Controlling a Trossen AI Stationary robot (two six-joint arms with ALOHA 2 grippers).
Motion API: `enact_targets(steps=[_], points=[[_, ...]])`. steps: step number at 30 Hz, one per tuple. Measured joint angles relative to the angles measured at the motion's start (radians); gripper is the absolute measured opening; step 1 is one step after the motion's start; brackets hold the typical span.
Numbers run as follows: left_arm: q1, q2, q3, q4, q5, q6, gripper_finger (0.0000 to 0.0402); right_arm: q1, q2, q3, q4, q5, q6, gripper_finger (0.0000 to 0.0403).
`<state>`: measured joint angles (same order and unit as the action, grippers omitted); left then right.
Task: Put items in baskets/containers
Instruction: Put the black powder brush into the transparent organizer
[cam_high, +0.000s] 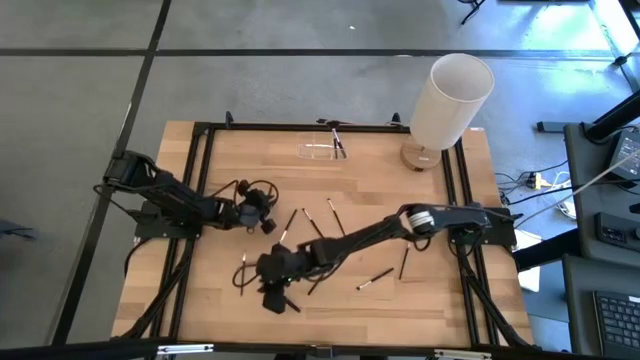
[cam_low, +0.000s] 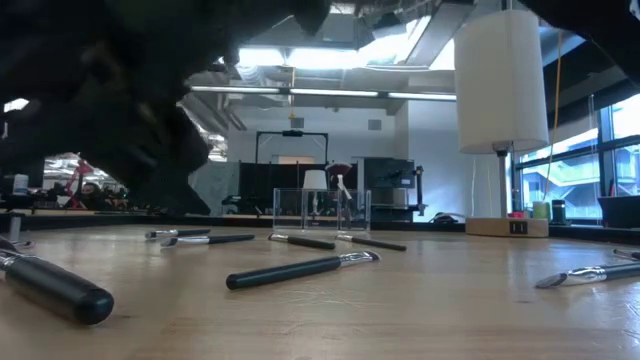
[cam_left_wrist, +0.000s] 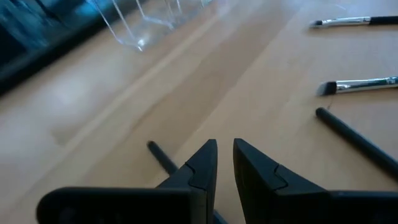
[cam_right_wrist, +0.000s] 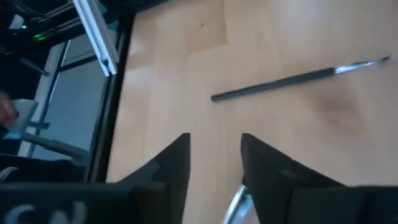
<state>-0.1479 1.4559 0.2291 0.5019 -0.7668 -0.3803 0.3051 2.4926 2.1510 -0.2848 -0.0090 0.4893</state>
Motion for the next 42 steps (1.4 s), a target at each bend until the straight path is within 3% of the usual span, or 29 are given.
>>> enact_targets(steps=[6, 12, 23, 32, 42], points=[[-0.008, 0.0, 0.0, 0.047, -0.08, 0.06, 0.0049, 0.01, 0.07, 0.056, -0.064, 0.02, 0.082, 0.02], [-0.008, 0.0, 0.0, 0.062, -0.014, 0.068, 0.0049, 0.057, 0.068, 0.074, -0.182, 0.186, 0.084, 0.0204], [-0.01, 0.0, 0.0, 0.033, 0.045, 0.054, 0.0049, 0.095, 0.061, 0.044, -0.277, 0.257, 0.14, 0.0202], [-0.043, 0.0, 0.0, -0.006, 0.054, 0.043, 0.0049, 0.076, 0.057, 0.066, -0.495, 0.228, 0.158, 0.0126], [-0.06, 0.0, 0.0, -0.034, 0.0, 0.063, 0.0049, 0.003, 0.059, 0.054, -0.553, 0.032, 0.169, 0.0054]])
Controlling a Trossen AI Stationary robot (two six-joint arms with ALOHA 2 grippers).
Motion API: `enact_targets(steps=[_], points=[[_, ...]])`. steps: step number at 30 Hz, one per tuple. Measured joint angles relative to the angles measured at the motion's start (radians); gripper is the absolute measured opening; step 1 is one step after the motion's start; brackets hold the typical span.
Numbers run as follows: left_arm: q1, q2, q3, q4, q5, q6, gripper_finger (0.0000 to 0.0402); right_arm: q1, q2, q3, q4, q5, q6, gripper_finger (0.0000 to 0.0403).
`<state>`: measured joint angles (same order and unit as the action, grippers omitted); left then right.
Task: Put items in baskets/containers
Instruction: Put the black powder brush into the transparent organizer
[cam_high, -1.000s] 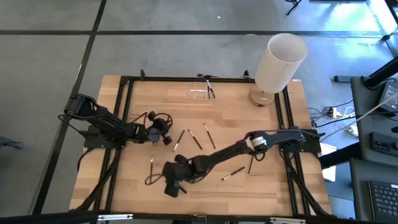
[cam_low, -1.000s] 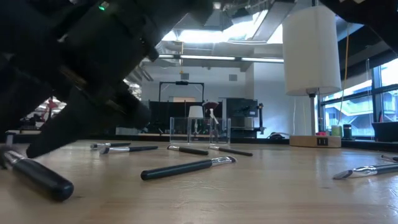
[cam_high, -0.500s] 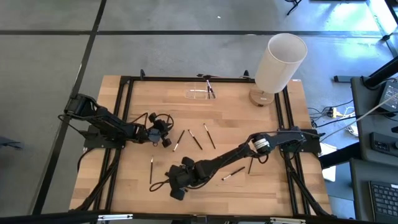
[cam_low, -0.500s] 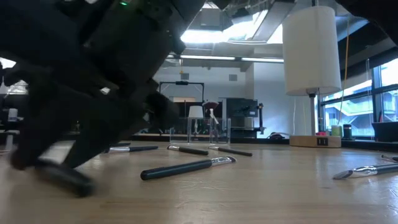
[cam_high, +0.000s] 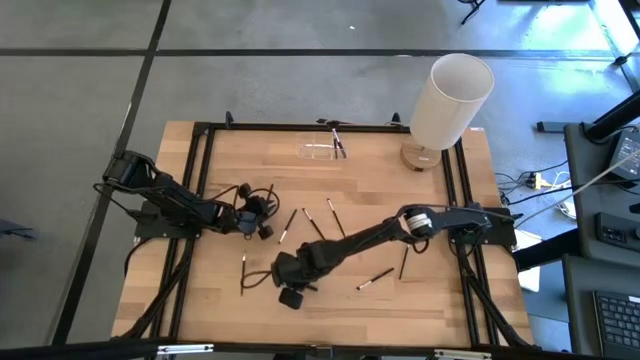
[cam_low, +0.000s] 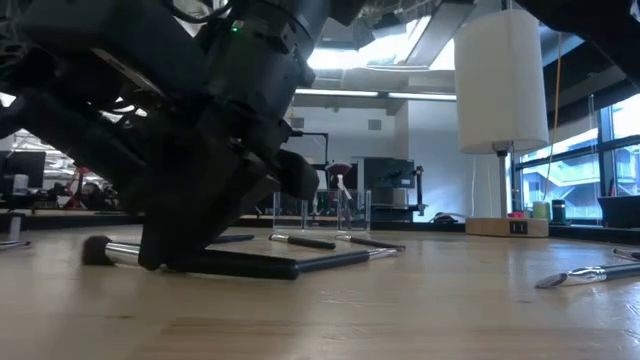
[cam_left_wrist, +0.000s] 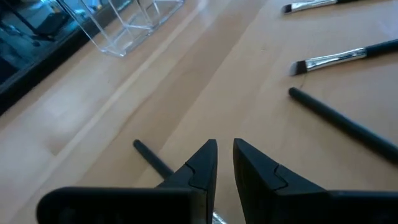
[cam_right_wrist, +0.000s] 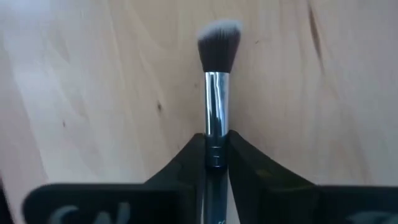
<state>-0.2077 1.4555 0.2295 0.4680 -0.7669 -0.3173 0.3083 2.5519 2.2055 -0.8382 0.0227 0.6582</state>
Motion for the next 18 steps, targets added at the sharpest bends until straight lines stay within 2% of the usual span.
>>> enact_targets(steps=[6, 10, 13, 15, 18], points=[[0.0, 0.0, 0.0, -0.002, 0.0, 0.014, 0.0049, -0.027, -0.003, 0.004, 0.026, 0.007, 0.003, 0.0059], [-0.007, 0.0, 0.0, -0.002, 0.003, 0.014, 0.0049, -0.028, 0.001, 0.077, -0.023, 0.021, -0.005, 0.0059], [-0.014, 0.0, 0.0, -0.002, 0.006, 0.017, 0.0049, -0.027, 0.008, 0.143, -0.085, 0.106, -0.026, 0.0057], [-0.015, 0.0, 0.0, -0.002, 0.011, 0.024, 0.0049, -0.028, -0.029, 0.117, -0.078, 0.145, -0.034, 0.0058], [-0.014, 0.0, 0.0, -0.003, 0.027, 0.028, 0.0049, -0.024, -0.108, 0.113, -0.173, 0.218, -0.008, 0.0064]])
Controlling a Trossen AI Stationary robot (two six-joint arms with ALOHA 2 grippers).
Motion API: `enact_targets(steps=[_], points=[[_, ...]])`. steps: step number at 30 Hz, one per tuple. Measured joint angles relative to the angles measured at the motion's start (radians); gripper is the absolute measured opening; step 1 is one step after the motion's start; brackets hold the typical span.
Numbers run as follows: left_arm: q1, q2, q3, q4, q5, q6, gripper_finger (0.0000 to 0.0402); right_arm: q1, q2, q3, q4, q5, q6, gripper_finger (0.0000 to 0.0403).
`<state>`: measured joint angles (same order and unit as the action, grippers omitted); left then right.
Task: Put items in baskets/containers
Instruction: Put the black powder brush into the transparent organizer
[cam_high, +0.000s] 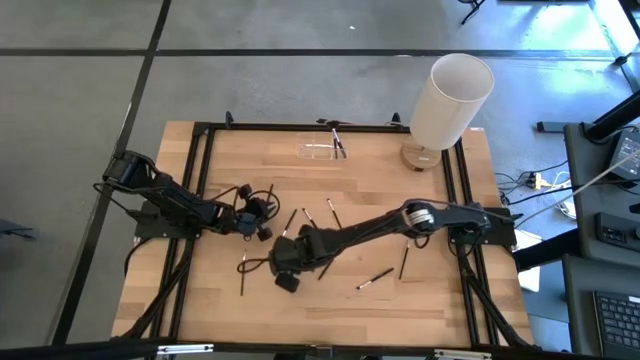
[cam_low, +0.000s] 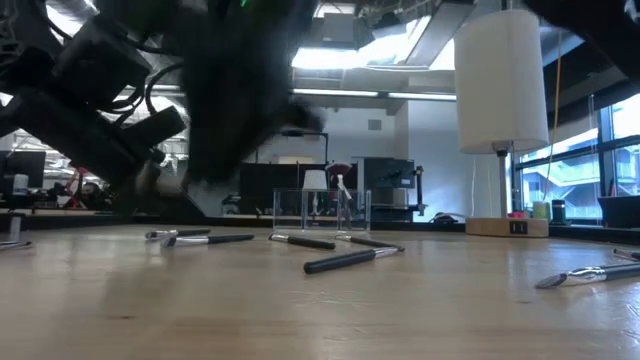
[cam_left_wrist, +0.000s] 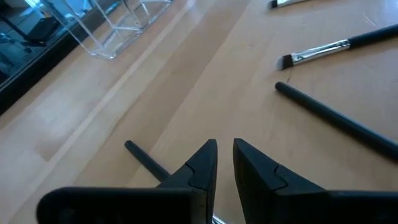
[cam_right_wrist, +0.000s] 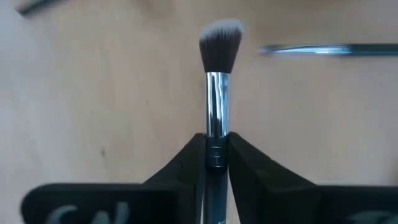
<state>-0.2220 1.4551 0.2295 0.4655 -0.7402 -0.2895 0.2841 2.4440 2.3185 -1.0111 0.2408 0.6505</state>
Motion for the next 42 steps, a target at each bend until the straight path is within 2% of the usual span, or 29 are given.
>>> enact_targets(steps=[10, 14, 17, 21, 24, 28, 33, 36, 38, 40, 42], points=[[0.0, 0.0, 0.0, 0.0, 0.042, -0.015, 0.0049, -0.02, -0.149, 0.005, -0.412, 0.544, 0.213, 0.006], [0.0, 0.0, 0.0, 0.001, 0.043, -0.027, 0.0049, -0.09, -0.162, 0.003, -0.504, 0.626, 0.253, 0.0062], [0.0, 0.0, 0.0, 0.001, 0.048, -0.03, 0.0049, -0.156, -0.164, 0.002, -0.497, 0.642, 0.195, 0.0066], [0.0, 0.0, 0.0, -0.004, 0.077, -0.04, 0.0049, -0.256, -0.167, 0.003, -0.47, 0.633, 0.093, 0.0067], [0.0, 0.0, 0.0, -0.025, 0.103, -0.067, 0.0049, -0.337, -0.167, -0.008, -0.405, 0.577, 0.02, 0.0068], [-0.003, 0.0, 0.0, -0.082, 0.114, -0.108, 0.0049, -0.413, -0.167, -0.008, -0.221, 0.41, -0.129, 0.0068], [-0.025, -0.001, 0.001, -0.118, 0.095, -0.144, 0.0049, -0.443, -0.167, -0.009, 0.057, 0.213, -0.284, 0.0069], [-0.041, -0.001, 0.001, -0.123, 0.085, -0.144, 0.0049, -0.447, -0.167, -0.009, 0.133, 0.172, -0.322, 0.0069], [-0.052, -0.001, 0.0, -0.126, 0.074, -0.144, 0.0049, -0.442, -0.167, -0.021, 0.164, 0.181, -0.361, 0.0069], [-0.062, -0.001, 0.0, -0.128, 0.069, -0.146, 0.0049, -0.434, -0.17, -0.075, 0.224, 0.216, -0.39, 0.0069], [-0.076, -0.001, 0.0, -0.128, 0.068, -0.156, 0.0049, -0.432, -0.171, -0.135, 0.272, 0.193, -0.402, 0.0069]])
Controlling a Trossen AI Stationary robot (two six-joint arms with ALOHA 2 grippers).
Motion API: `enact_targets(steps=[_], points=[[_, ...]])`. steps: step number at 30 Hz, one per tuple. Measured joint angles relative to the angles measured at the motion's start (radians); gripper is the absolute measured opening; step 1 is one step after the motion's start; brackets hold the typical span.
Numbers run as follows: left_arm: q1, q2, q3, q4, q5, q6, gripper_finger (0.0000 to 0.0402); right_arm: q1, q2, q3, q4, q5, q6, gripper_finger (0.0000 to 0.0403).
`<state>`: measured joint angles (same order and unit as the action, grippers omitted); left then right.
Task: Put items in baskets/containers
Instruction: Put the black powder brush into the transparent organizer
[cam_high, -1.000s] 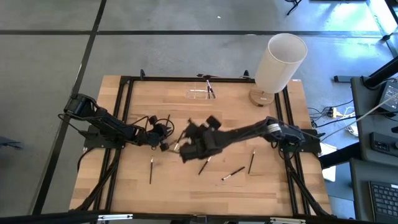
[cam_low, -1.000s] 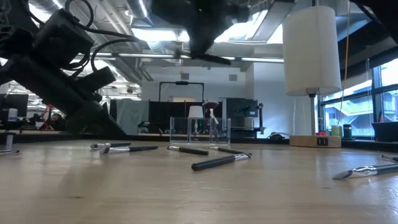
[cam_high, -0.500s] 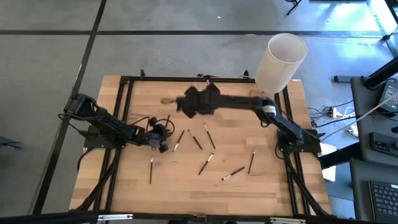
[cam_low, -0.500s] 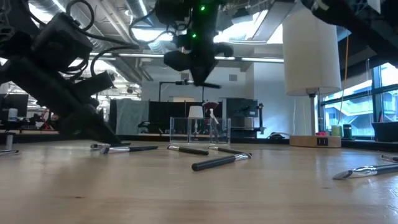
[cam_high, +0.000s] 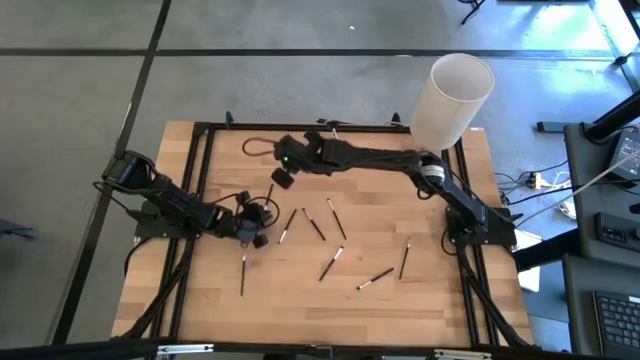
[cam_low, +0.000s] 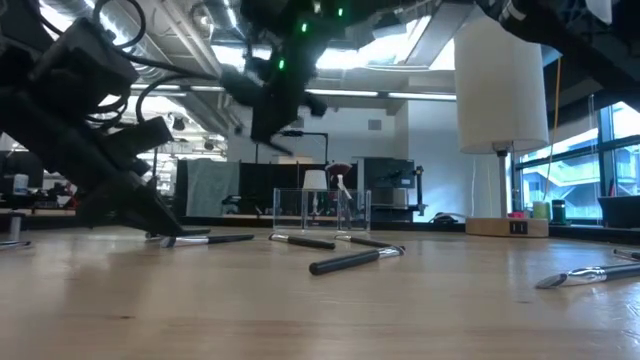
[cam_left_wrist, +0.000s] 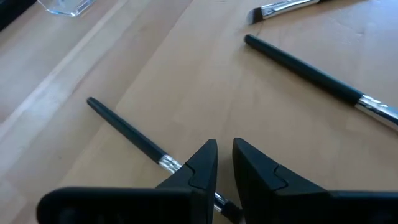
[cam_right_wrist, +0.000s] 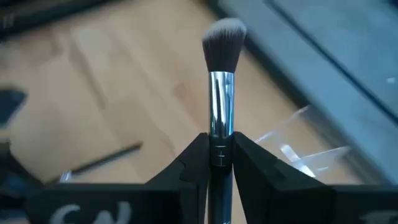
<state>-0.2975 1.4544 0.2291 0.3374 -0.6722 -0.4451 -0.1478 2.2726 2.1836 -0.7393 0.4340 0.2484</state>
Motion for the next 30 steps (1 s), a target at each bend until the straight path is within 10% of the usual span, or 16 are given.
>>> enact_targets(steps=[14, 22, 30], points=[[-0.064, 0.001, -0.001, 0.004, -0.068, -0.093, 0.0049, -0.169, -0.285, -0.595, 0.733, -0.451, -0.12, 0.0069], [-0.014, 0.001, -0.001, 0.01, -0.163, -0.053, 0.0049, -0.224, -0.56, -1.089, 1.21, -0.314, -0.194, 0.0069], [0.078, 0.001, -0.001, 0.093, -0.164, 0.052, 0.0049, -0.259, -0.568, -1.329, 1.535, -0.2, -0.23, 0.0069]])
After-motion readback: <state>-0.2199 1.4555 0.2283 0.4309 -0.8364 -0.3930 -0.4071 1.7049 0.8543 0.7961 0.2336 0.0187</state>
